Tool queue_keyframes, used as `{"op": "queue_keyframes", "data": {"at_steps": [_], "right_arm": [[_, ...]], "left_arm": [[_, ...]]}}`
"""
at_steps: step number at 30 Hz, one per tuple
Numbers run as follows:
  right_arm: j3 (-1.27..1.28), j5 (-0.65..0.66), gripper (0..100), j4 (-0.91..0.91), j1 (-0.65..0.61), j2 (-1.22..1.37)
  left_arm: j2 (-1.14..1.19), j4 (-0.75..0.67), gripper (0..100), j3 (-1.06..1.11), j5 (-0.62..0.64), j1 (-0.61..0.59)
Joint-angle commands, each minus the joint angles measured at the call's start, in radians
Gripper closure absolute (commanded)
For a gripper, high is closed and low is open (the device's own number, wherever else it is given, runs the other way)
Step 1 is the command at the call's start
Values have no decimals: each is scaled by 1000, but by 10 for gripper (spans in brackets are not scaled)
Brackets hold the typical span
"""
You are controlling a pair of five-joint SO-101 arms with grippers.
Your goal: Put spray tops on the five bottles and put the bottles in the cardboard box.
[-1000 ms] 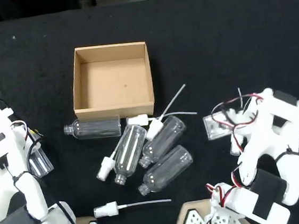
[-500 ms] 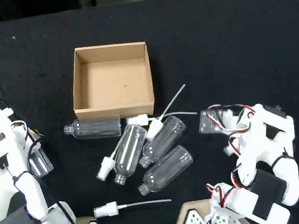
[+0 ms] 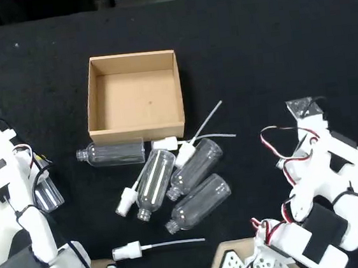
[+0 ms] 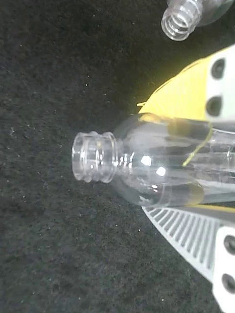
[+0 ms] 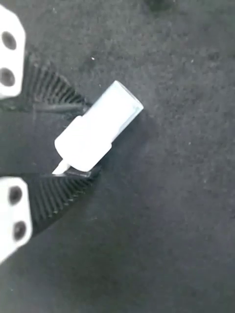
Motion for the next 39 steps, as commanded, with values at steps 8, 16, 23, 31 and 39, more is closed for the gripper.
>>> {"op": "queue_keyframes", "data": {"at_steps": [8,16,23,31,39], "right_arm": [[-217,413,745,265,32,-5],[-274,760,723,394,-11,1],[-117,838,749,190,-23,1],[5,878,798,20,2,-1],[-65,812,969,195,0,-42]], "left_arm": [[-9,-6,971,-58,3,7],[-9,-6,971,-58,3,7],[-9,-5,971,-58,3,7],[-11,-5,971,-58,3,10],[-11,-5,971,-58,3,12]]}}
